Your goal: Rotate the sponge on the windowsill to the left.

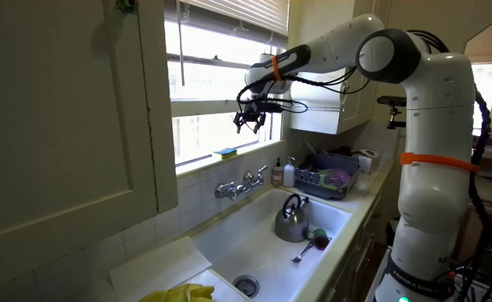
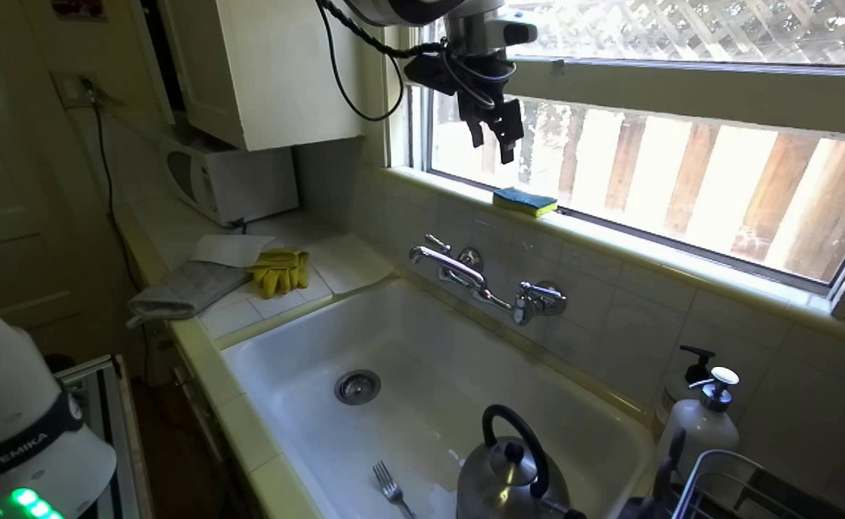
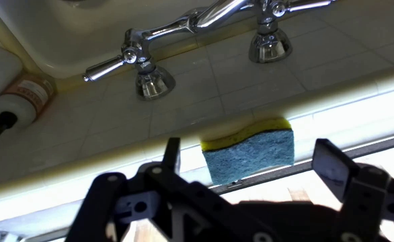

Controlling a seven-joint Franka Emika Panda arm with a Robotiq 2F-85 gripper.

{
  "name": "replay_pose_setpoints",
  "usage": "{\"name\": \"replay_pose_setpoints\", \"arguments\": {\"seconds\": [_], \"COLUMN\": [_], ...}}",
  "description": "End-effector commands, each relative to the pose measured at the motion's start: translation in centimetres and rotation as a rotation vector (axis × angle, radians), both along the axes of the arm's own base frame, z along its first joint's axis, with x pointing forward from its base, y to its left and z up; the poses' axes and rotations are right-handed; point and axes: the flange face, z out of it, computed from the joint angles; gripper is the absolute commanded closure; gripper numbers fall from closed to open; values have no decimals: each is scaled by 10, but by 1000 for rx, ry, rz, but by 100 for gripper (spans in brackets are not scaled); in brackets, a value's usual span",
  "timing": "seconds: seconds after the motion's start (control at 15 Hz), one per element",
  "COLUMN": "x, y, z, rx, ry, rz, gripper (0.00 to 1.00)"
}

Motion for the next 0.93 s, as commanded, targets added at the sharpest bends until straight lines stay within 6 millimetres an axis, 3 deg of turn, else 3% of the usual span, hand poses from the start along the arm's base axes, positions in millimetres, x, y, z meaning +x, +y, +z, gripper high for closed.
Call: {"name": "replay_pose_setpoints", "arguments": {"seconds": [0.0,0.27,0.33,0.87], "x": [-9,-7,1,1], "y": [2,4,3,4], "z": [-1,-2,0,0], "rx": [-12,-60,-66,-84], "ry": [2,-6,-10,-14], "rz": [201,423,330,405], "gripper": [0,0,0,0]}}
